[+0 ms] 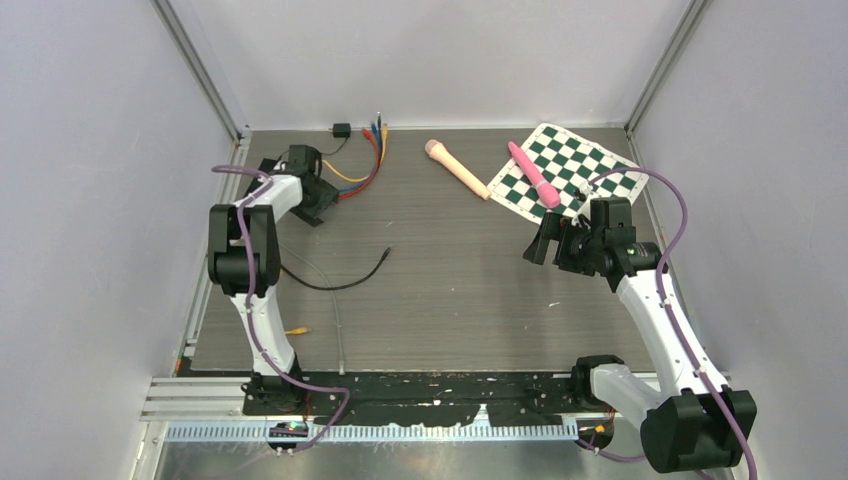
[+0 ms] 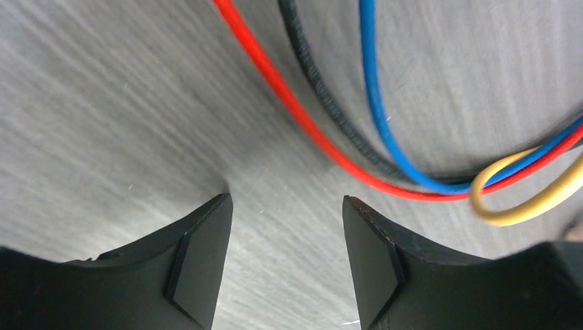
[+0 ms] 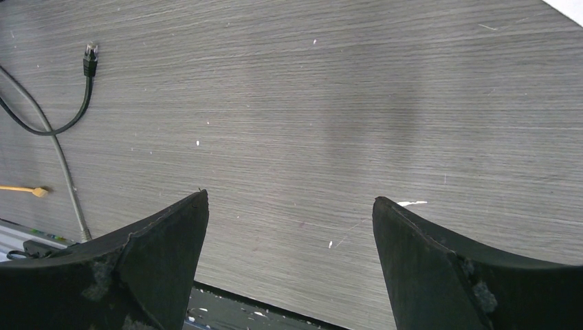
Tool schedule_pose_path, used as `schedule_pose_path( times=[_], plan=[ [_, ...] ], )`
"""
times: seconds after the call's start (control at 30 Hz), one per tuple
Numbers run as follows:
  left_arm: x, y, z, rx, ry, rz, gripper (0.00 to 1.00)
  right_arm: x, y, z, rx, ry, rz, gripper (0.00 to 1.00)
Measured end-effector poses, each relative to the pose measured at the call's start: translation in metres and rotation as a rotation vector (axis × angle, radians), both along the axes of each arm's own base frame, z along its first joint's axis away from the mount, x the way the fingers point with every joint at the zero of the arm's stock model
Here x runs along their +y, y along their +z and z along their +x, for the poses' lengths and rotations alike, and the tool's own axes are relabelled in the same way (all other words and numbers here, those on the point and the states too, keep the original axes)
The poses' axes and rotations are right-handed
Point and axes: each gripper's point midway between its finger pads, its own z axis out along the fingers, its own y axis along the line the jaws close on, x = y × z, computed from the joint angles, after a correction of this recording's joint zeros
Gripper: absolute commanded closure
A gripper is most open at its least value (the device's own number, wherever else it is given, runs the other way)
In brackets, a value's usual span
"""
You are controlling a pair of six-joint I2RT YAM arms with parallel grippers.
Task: Pull the plug from the switch port
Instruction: Move the switch port to the center of the board.
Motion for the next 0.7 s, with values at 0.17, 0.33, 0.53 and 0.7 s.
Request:
schedule_pose_path(
  times=[0.17, 0.33, 0.53, 0.7],
  plan=[
    [0.001, 0.003, 0.025, -0.063, 0.062, -0.085, 0.39, 0.000, -0.002, -0.002, 0.002, 0.000, 0.000, 0.05],
    [-0.003, 0.004, 0.047, -0.089, 0.114, -0.144, 0.40, 0.000, -0.002, -0.003, 0.003, 0.000, -0.001, 0.05],
    [-0.004, 0.004, 0.057, -0.043, 0.159, -0.155, 0.48, 0.000, -0.003, -0.002, 0.004, 0.000, -0.001, 0.05],
    [-0.005, 0.000, 0.058, 0.026, 0.179, -0.146, 0.64, 0.000, -0.003, -0.002, 0.007, -0.001, -0.001, 0.04]
  ],
)
